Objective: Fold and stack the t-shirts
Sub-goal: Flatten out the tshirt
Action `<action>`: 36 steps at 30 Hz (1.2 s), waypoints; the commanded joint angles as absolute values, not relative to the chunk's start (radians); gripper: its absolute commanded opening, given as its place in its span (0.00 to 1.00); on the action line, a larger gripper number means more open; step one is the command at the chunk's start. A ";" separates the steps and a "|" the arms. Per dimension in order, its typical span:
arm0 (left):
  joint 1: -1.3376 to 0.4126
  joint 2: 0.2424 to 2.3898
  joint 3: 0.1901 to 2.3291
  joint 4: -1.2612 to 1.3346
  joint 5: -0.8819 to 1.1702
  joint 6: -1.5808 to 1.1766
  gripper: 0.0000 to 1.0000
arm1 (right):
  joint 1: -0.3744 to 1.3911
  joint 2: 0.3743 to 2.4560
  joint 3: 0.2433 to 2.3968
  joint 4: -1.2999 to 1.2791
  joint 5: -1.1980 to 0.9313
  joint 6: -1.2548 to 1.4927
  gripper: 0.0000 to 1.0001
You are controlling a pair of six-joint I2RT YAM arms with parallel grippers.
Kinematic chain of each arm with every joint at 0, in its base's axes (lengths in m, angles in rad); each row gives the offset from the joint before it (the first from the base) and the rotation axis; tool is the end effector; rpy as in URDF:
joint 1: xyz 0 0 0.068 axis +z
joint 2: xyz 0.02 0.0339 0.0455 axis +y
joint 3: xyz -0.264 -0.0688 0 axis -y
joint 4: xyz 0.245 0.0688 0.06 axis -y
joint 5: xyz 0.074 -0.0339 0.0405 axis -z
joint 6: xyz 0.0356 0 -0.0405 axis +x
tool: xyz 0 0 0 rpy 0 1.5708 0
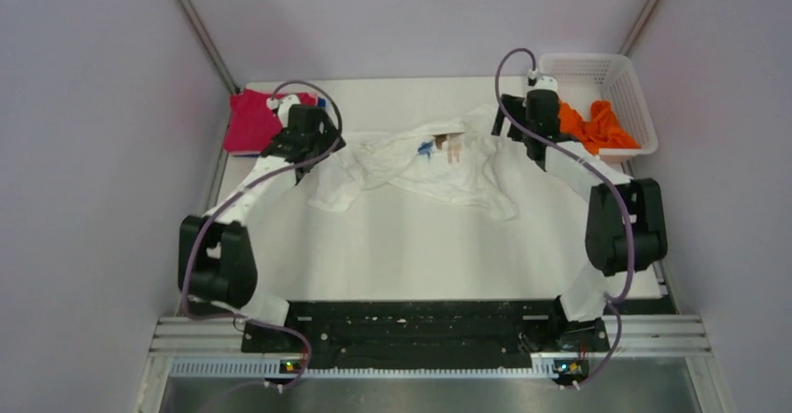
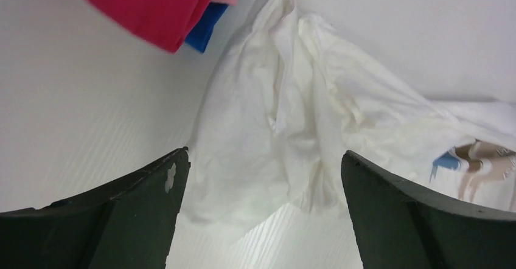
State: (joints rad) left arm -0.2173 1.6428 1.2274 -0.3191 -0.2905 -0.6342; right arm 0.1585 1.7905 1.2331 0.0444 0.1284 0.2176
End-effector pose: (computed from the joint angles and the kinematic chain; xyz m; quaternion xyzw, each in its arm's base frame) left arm 0.3612 -0.0693 0.2604 -0.2446 0.8725 -0.0455 0.4206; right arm 0.4080 0.0606 0.2388 0.0578 0.8603 0.0397 0.5050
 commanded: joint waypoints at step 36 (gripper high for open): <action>-0.051 1.630 0.915 -0.310 -0.033 -0.672 0.32 | 0.220 1.043 0.597 -0.126 0.247 0.612 0.97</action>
State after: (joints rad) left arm -0.0536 1.6306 0.9012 -0.2905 -0.1253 -0.7052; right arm 0.2199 1.0534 0.5518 -0.1204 0.2176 0.6212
